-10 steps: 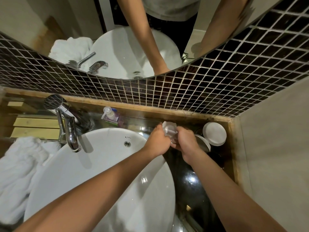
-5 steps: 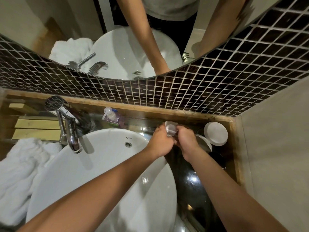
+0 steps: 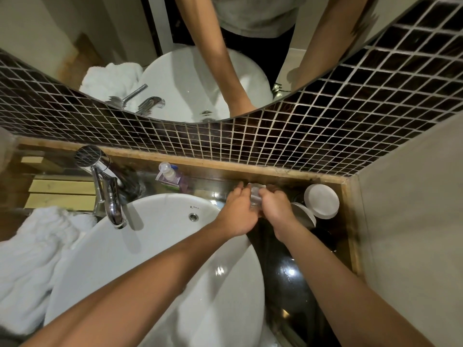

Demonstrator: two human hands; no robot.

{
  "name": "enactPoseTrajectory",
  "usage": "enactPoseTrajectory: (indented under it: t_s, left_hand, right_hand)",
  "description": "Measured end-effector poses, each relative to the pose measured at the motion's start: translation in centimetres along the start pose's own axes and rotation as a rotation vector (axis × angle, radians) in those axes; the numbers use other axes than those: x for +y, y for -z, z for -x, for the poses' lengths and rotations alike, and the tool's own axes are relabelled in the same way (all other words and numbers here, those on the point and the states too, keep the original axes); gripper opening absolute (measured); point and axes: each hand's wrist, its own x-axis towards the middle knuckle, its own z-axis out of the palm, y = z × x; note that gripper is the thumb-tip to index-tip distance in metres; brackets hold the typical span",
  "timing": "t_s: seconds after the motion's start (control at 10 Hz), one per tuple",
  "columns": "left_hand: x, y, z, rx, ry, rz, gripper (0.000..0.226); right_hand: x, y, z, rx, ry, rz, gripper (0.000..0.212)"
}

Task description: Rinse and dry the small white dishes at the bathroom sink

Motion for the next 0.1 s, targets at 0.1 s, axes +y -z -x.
enactPoseTrajectory:
  t_s: [0.1]
  left_hand:
    - [-0.23,1.01,0.96,0.012,-0.064,-0.142,0.066]
  right_hand:
    - [-0.71,-0.12,0.8,0.045,0.105,0.177,0.051]
